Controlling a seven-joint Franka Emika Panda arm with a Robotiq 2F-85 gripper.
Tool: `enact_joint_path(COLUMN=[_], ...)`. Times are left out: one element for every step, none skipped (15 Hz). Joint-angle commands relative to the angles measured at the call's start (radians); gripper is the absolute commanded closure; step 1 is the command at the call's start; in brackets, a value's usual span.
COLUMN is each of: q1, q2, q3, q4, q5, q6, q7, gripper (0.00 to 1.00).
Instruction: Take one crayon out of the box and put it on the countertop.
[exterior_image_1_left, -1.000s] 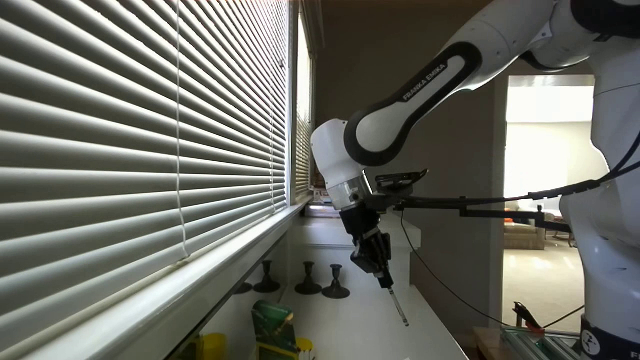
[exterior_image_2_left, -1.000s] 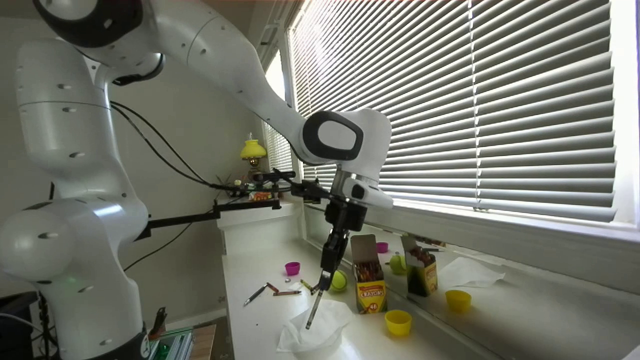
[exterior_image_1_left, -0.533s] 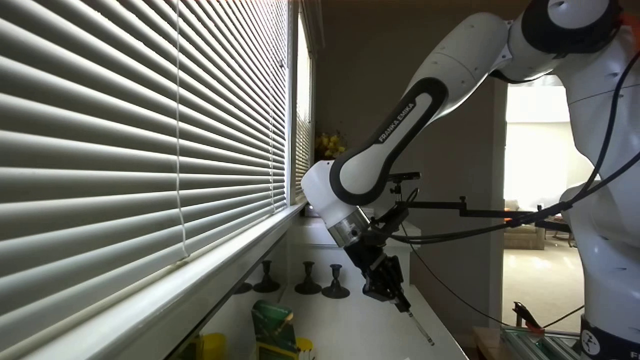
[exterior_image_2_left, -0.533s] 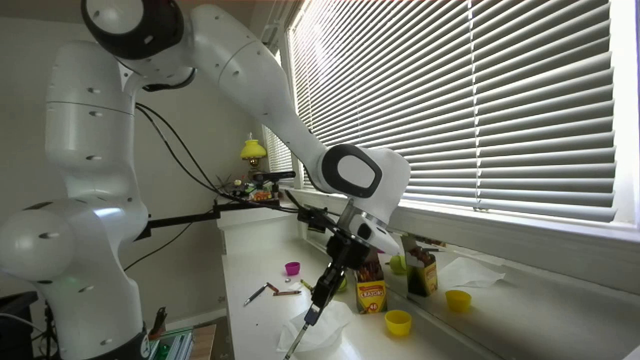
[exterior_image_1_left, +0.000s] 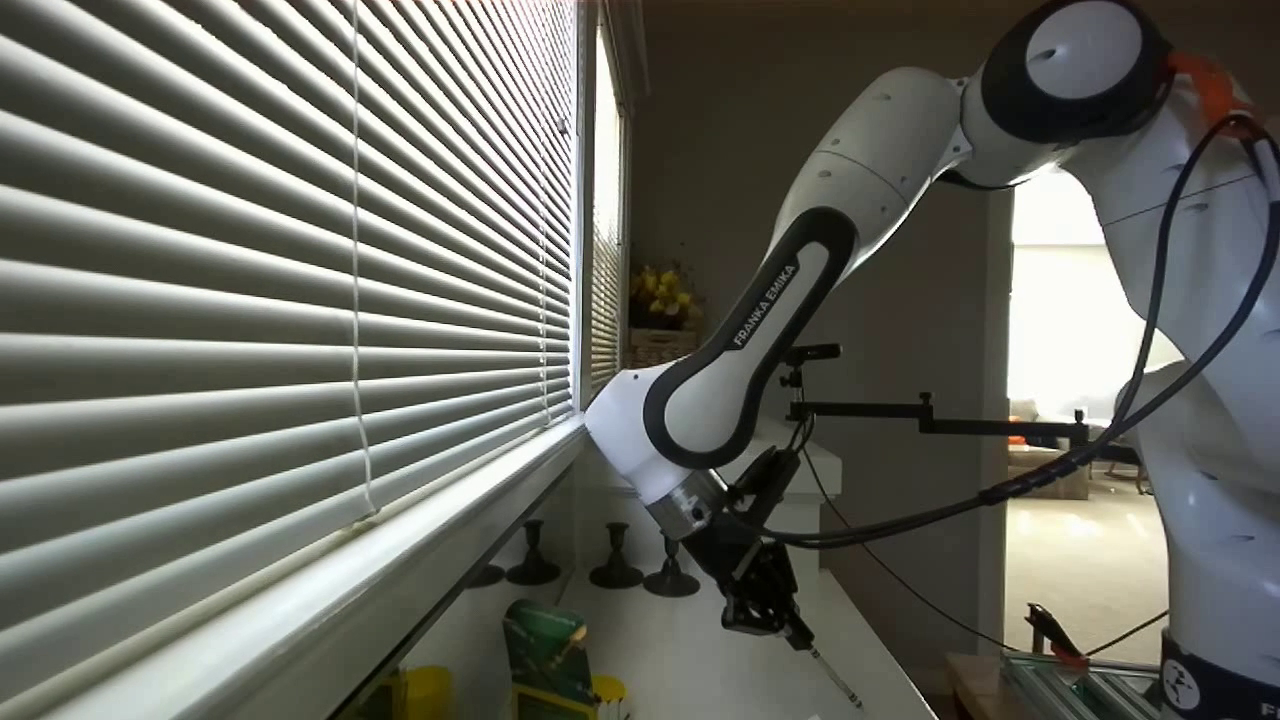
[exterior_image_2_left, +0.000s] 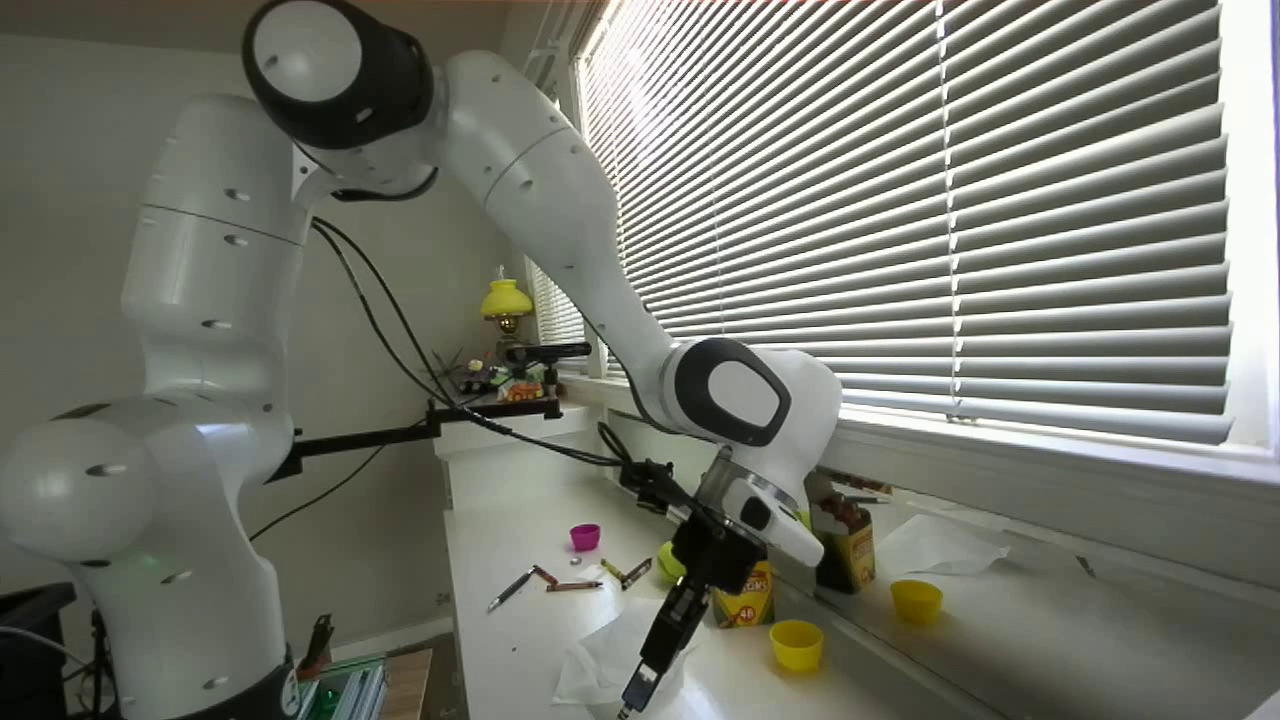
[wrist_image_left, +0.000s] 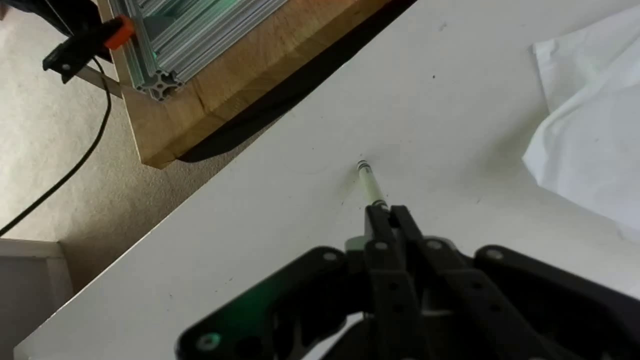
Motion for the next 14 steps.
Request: enact_joint_path(q1=[0.028, 0.029, 0.028, 0.026, 0.027, 0.024, 0.023, 0.023, 0.022, 0.024, 0.024, 0.026, 0.03, 0.03], q2=[0.059, 0.064, 0.07, 0.074, 0.079, 0.079, 0.076, 0.073, 0.065, 0.06, 0.049, 0.041, 0.032, 0.018], q3=[-0.02, -0.02, -0.019, -0.016, -0.016, -0.013, -0.012, -0.012, -0.009, -0.009, -0.005, -0.002, -0.002, 0.003], q4=[0.022, 0.017, 0.011, 0.006, 0.003, -0.005, -0.013, -0.019, -0.025, -0.029, -0.034, -0.037, -0.042, -0.051], q5=[-0.04, -0.034, -0.024, -0.008, -0.003, 0.009, 0.017, 0.022, 0.029, 0.029, 0.037, 0.038, 0.029, 0.032], q6=[0.072, 0.096, 0.126, 0.153, 0.178, 0.21, 0.237, 0.26, 0.275, 0.285, 0.294, 0.303, 0.312, 0.324], q7=[0.0, -0.009, -0.022, -0.037, -0.046, -0.068, -0.082, -0.094, -0.108, -0.115, -0.132, -0.145, -0.152, -0.167], gripper=[0.98, 0.98, 0.98, 0.98, 0.98, 0.98, 0.98, 0.98, 0.98, 0.98, 0.98, 0.72, 0.68, 0.61])
